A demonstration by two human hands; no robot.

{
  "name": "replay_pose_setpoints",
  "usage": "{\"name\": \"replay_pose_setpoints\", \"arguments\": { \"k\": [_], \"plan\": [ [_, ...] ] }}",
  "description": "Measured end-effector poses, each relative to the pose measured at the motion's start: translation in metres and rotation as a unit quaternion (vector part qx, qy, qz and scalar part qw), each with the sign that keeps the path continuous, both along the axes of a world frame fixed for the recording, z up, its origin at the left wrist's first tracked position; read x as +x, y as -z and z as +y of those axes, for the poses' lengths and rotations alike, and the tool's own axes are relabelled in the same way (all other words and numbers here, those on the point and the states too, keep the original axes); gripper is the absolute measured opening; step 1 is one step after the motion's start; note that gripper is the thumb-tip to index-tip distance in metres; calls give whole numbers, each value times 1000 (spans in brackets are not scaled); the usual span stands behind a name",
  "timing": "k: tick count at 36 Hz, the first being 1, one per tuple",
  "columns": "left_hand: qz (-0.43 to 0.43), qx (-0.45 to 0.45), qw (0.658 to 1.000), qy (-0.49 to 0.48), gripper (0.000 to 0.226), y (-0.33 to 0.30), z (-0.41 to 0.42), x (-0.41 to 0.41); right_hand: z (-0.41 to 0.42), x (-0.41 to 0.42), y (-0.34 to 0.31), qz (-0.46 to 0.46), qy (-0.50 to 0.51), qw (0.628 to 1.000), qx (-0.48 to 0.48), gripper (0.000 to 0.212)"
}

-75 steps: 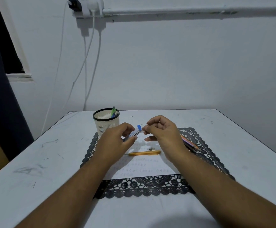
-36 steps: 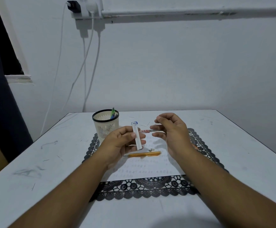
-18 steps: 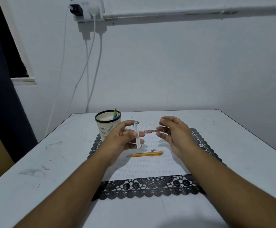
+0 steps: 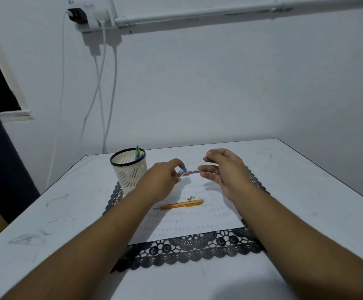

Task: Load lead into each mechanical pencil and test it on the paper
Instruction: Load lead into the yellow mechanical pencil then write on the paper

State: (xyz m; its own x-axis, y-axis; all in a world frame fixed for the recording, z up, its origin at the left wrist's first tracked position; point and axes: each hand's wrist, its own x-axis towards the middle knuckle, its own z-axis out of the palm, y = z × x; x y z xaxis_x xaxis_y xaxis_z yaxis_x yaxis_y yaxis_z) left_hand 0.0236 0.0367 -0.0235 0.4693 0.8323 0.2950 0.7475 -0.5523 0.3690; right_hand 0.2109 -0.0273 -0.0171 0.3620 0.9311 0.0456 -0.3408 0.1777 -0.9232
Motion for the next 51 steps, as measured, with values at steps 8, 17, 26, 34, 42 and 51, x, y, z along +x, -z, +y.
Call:
{"name": "replay_pose_setpoints", "arguments": {
  "k": [8, 17, 26, 34, 42, 51],
  "plan": [
    [181, 105, 977, -30, 30, 9, 24, 25, 3, 8, 3, -2, 3, 1000, -1, 4],
    [193, 183, 963, -31, 24, 25, 27, 33, 4, 12, 8, -18, -16, 1000, -16, 3],
    [98, 72, 991, 47, 15, -5, -11, -1, 7, 17, 10, -54, 3, 998, -14, 7],
    [88, -57, 989, 99, 17, 6, -37, -32, 6, 13, 14, -94, 19, 995, -24, 6],
    [59, -49, 993, 87, 9, 17, -33, -38, 3, 6, 13, -107, 16, 994, -20, 12],
    [-105, -34, 990, 87, 12, 10, -31, -44, -3, -8, 2, -91, 14, 995, 35, 3]
  ]
}}
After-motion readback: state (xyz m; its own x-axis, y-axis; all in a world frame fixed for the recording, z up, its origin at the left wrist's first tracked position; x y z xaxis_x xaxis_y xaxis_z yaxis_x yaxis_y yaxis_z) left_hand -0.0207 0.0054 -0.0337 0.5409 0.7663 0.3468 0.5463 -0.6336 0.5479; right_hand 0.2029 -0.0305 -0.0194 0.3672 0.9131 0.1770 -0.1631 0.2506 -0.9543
